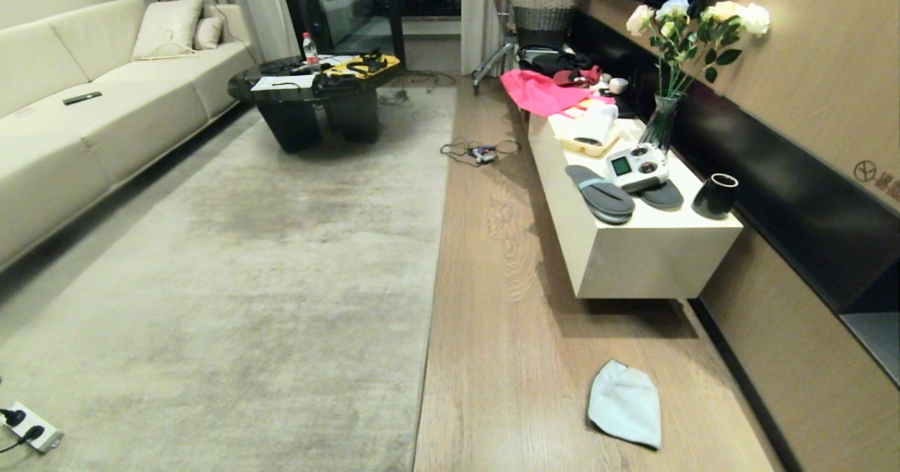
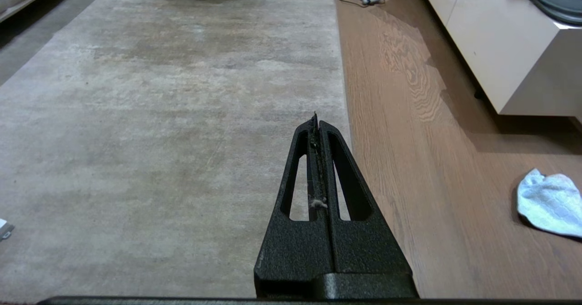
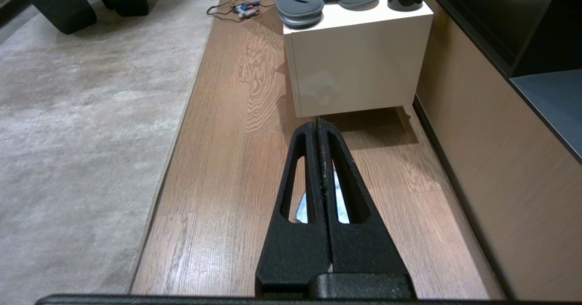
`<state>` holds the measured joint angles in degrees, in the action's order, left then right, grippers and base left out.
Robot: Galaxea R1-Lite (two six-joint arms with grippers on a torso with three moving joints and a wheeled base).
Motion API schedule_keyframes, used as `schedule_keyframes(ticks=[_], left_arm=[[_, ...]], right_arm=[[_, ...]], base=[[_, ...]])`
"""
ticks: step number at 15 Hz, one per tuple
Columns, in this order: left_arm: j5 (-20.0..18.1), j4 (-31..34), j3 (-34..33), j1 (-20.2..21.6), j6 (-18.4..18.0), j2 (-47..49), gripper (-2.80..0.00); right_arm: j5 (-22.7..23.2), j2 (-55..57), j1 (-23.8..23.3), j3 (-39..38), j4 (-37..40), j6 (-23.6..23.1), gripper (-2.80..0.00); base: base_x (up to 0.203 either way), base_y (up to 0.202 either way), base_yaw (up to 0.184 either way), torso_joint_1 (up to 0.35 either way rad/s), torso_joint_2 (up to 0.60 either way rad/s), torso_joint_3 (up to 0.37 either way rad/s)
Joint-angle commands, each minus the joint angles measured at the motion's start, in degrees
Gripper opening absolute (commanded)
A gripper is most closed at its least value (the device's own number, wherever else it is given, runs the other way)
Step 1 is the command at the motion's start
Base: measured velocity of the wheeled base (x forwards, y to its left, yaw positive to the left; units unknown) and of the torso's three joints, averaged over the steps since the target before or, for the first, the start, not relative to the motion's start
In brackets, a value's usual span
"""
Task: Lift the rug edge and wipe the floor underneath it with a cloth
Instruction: Pick up the rag
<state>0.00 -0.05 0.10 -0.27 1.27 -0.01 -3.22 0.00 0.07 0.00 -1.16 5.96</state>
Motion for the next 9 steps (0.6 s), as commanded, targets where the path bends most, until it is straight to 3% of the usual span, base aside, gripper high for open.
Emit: schedule_keyframes(ticks=[1, 9], left_arm=[[0.0, -0.04, -0.01, 0.0, 0.04, 0.01, -2.8], [0.0, -0.04, -0.01, 0.0, 0.05, 0.01, -2.8]], right_arm=[[-0.03, 0.09, 0.01, 0.0, -0.07, 0.02, -2.8], [-0.03, 0.09, 0.01, 0.0, -0.07, 0.02, -2.8]], base=[[0.0, 0.0, 0.0, -0.002, 0.02, 0.032], [0.0, 0.0, 0.0, 0.0, 0.0, 0.0]])
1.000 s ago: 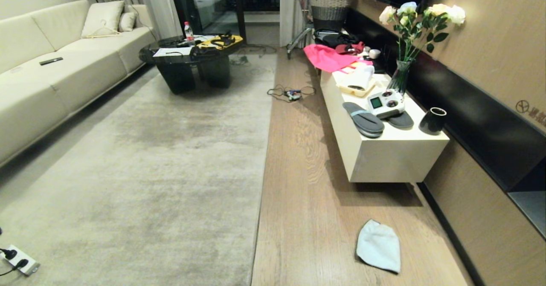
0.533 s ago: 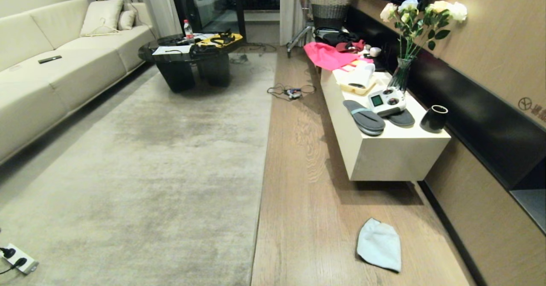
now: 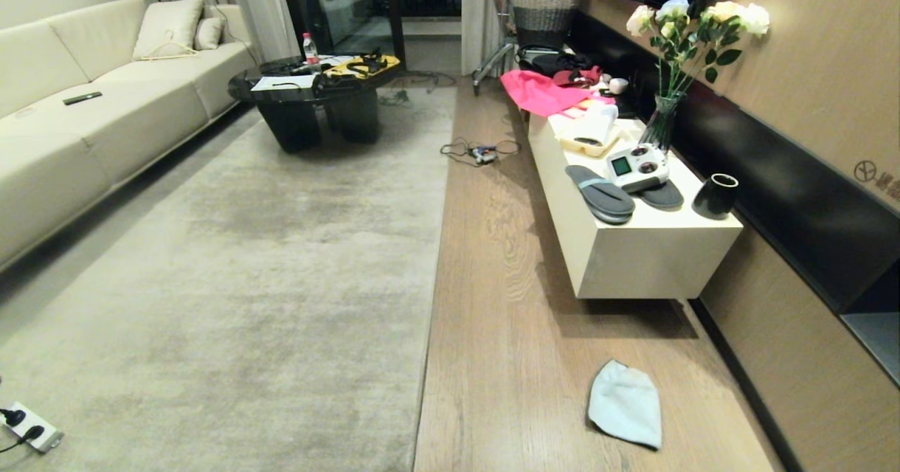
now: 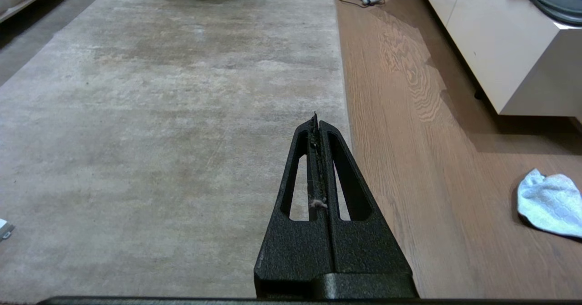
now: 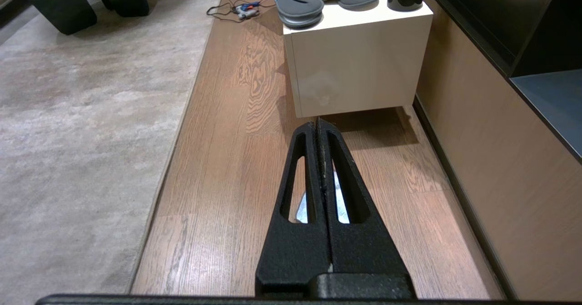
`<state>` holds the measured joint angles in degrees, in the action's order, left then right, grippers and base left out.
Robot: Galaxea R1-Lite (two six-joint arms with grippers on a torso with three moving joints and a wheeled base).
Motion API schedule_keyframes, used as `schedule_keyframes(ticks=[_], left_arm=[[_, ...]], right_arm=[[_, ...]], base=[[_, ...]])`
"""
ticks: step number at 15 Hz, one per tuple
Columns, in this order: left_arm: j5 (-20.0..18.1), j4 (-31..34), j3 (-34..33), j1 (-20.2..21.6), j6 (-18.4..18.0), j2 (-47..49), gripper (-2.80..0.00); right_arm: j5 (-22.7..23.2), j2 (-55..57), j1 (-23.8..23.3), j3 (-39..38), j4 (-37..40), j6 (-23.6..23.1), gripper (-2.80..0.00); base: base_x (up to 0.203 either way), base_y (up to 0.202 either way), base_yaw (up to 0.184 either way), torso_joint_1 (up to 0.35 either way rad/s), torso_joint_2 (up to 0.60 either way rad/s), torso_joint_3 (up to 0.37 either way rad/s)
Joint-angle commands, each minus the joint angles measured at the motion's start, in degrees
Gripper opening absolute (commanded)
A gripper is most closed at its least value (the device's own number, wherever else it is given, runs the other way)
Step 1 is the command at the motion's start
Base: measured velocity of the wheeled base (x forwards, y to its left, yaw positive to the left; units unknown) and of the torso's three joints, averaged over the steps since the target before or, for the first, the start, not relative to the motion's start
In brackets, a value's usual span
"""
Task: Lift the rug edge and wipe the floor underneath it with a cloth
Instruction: Pick up the rag
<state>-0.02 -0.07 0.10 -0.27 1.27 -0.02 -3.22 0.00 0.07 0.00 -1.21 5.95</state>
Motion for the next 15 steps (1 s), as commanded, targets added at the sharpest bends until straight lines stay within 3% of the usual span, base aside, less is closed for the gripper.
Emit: schedule_keyframes(ticks=[1, 8, 15], left_arm=[[0.02, -0.01, -0.01, 0.0, -0.03, 0.02, -2.8], [0.02, 0.03, -0.05, 0.0, 0.62, 0.11, -2.8], [0.05, 0.06, -0.01, 0.0, 0.67, 0.11, -2.8]], right_arm=[[-0.03, 0.02, 0.01, 0.0, -0.02, 0.03, -2.8], [-0.03, 0.09, 0.01, 0.0, -0.02, 0.03, -2.8], [-0.03, 0.06, 0.01, 0.0, -0.02, 0.03, -2.8]], base=[[0.0, 0.0, 0.0, 0.0, 0.0, 0.0], [0.0, 0.0, 0.0, 0.0, 0.0, 0.0], [0.0, 0.0, 0.0, 0.002, 0.0, -0.164]])
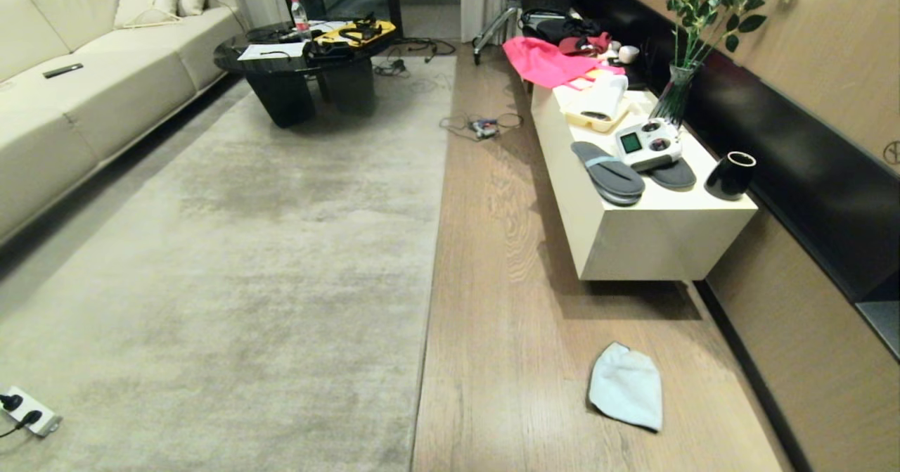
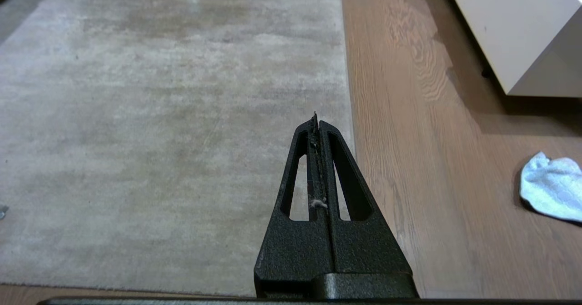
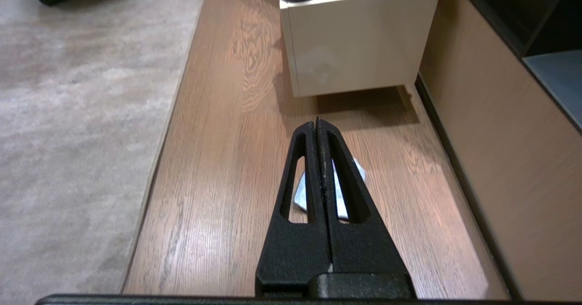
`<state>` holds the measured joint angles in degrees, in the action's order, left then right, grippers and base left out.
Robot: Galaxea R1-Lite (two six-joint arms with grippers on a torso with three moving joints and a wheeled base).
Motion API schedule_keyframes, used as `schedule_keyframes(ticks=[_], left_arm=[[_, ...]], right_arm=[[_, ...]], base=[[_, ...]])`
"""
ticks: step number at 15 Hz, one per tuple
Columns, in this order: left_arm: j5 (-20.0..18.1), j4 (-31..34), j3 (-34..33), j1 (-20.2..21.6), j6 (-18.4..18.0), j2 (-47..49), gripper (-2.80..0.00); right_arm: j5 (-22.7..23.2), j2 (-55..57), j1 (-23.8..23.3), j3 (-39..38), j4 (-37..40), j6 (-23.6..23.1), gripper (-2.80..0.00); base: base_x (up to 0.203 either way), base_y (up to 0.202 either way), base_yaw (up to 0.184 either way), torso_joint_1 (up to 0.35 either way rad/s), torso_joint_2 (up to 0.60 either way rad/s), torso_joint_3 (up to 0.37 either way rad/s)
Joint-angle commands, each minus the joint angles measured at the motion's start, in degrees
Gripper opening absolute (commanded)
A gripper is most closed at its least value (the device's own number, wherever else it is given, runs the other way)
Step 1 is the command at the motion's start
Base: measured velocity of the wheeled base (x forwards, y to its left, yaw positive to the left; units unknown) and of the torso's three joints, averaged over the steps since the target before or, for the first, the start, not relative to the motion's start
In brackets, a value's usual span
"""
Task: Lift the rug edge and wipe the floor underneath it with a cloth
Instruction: Pick up the rag
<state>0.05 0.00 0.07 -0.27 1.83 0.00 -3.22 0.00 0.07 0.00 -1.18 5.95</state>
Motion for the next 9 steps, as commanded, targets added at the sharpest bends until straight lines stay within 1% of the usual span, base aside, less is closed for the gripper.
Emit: schedule_keyframes(ticks=[1, 9], left_arm=[[0.03, -0.09, -0.07, 0.0, 0.19, 0.09, -2.8], [0.03, -0.09, 0.01, 0.0, 0.63, 0.09, -2.8]], right_arm=[[-0.03, 0.09, 0.01, 0.0, -0.05, 0.03, -2.8], [-0.03, 0.09, 0.01, 0.0, -0.05, 0.03, -2.8]], base=[[0.0, 0.0, 0.0, 0.004, 0.0, -0.199], [0.0, 0.0, 0.0, 0.005, 0.01, -0.198]])
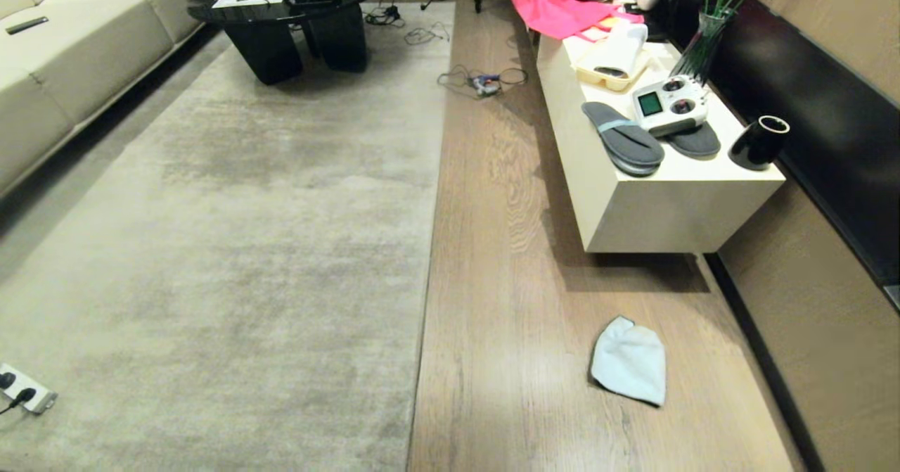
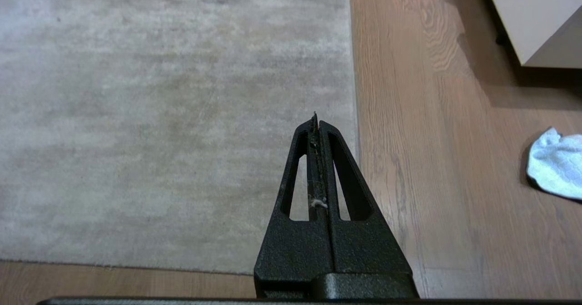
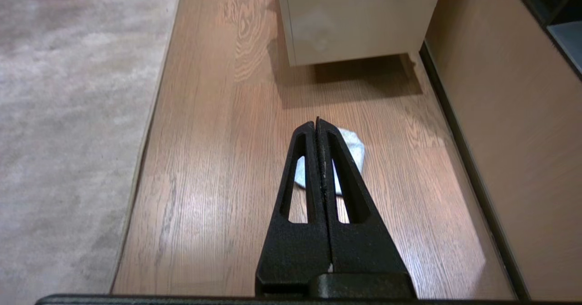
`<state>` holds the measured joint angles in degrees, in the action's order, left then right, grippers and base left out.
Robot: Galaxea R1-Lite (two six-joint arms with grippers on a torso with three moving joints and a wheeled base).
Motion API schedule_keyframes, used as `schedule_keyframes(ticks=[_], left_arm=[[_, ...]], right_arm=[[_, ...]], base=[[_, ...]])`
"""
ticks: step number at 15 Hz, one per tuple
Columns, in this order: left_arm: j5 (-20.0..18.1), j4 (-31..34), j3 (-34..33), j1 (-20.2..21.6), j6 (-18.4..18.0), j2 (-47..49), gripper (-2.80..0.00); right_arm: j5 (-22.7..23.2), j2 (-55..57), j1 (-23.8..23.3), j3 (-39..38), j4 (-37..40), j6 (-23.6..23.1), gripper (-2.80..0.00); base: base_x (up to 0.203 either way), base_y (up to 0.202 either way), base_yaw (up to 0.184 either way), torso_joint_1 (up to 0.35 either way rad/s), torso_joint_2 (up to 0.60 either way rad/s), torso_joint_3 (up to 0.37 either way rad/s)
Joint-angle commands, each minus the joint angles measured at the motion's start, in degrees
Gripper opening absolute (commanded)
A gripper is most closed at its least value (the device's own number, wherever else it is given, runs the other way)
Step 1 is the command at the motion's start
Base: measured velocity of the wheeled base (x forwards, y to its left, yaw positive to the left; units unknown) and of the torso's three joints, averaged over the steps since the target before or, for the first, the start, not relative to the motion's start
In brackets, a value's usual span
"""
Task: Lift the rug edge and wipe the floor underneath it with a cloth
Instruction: Pick up the rag
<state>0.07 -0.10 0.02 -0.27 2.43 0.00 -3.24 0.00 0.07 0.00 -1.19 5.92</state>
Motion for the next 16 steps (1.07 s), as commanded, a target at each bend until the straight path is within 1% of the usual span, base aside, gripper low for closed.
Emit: schedule_keyframes(ticks=[1, 8, 10, 11, 16], left_arm=[[0.01, 0.01, 0.06, 0.0, -0.05, 0.09, -2.8], [0.01, -0.04, 0.02, 0.0, -0.01, 0.09, -2.8], [0.03, -0.08, -0.02, 0.0, 0.65, 0.09, -2.8], [0.61, -0.17, -0.02, 0.09, 1.07, 0.09, -2.8], [0.75, -0.17, 0.02, 0.09, 1.17, 0.09, -2.8]], right_arm=[[-0.01, 0.05, 0.01, 0.0, -0.04, 0.05, -2.8], [-0.01, 0.0, 0.01, 0.0, -0.04, 0.05, -2.8], [-0.01, 0.09, 0.01, 0.0, -0.04, 0.05, -2.8], [-0.01, 0.09, 0.01, 0.0, -0.04, 0.05, -2.8], [-0.01, 0.08, 0.01, 0.0, -0.04, 0.05, -2.8]], base=[[0.0, 0.0, 0.0, 0.005, 0.0, -0.196], [0.0, 0.0, 0.0, 0.004, 0.0, -0.201], [0.0, 0.0, 0.0, 0.005, 0.01, -0.199], [0.0, 0.0, 0.0, 0.004, 0.0, -0.196], [0.0, 0.0, 0.0, 0.003, 0.0, -0.197]])
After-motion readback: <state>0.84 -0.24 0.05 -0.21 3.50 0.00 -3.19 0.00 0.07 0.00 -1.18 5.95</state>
